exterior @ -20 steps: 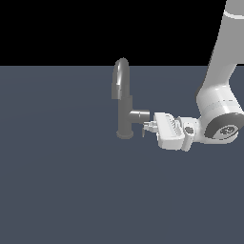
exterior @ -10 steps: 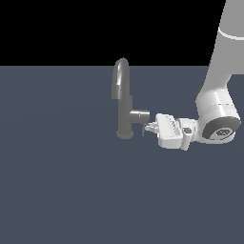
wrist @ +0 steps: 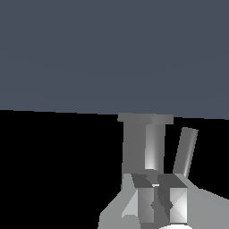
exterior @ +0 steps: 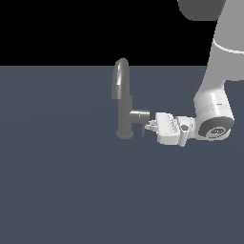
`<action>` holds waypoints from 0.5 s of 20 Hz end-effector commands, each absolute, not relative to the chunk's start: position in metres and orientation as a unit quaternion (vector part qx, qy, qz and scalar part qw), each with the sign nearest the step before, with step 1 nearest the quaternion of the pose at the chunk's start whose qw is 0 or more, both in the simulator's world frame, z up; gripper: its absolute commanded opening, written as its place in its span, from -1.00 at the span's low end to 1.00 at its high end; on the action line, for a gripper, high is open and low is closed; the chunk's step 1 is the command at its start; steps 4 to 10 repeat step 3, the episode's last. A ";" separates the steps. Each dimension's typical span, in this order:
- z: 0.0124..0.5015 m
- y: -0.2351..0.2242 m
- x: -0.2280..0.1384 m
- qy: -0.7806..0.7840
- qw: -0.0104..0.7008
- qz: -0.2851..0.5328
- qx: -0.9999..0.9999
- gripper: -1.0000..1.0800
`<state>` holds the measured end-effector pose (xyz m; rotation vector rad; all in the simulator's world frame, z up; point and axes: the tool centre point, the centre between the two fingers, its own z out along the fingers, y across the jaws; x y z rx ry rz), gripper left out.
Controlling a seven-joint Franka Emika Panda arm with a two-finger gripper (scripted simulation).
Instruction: Turn on the faucet by rotating a designated handle.
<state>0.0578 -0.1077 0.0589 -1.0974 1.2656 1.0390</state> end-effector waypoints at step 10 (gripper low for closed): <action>0.035 -0.092 0.058 0.540 0.543 0.453 -0.456 -1.00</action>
